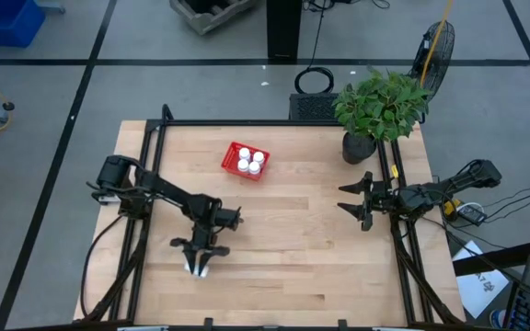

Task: Pick and place pill bottles into a basket
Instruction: Put the white pill bottle into the orange basket

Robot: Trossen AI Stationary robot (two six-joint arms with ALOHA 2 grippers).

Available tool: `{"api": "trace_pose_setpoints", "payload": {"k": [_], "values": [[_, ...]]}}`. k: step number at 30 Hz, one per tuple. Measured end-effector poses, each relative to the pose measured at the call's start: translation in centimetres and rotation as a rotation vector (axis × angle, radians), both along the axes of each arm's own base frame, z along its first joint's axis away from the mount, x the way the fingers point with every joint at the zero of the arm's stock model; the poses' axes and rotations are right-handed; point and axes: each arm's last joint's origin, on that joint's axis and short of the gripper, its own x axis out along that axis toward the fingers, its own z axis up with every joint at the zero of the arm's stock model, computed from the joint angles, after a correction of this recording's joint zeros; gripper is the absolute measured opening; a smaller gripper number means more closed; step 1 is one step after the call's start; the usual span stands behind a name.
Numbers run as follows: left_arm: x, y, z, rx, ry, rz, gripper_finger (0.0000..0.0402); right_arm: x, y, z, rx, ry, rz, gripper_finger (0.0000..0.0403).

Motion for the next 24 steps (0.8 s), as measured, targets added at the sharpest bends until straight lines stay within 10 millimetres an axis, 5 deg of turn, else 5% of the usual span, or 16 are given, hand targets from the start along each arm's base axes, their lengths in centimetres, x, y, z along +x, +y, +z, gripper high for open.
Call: {"api": "trace_pose_setpoints", "payload": {"k": [7, 13, 18, 24], "values": [[0.0, 0.1, -0.1, 0.045, -0.116, -0.031, 0.0073, 0.0, 0.0, 0.1, 0.003, -0.007, 0.000, 0.0262], [0.4, 0.2, 1.9, 0.158, -0.487, -0.131, 0.0037, 0.0, 0.0, 0.1, 0.004, -0.010, 0.000, 0.0259], [-0.9, 0.7, 5.9, 0.514, -0.814, -0.281, 0.0006, 0.0, 0.0, 0.1, 0.004, -0.011, 0.000, 0.0261], [-5.3, -2.9, 9.1, 1.030, -1.023, -0.540, 0.0030, 0.0, 0.0, 0.1, 0.004, -0.010, 0.000, 0.0261]]}}
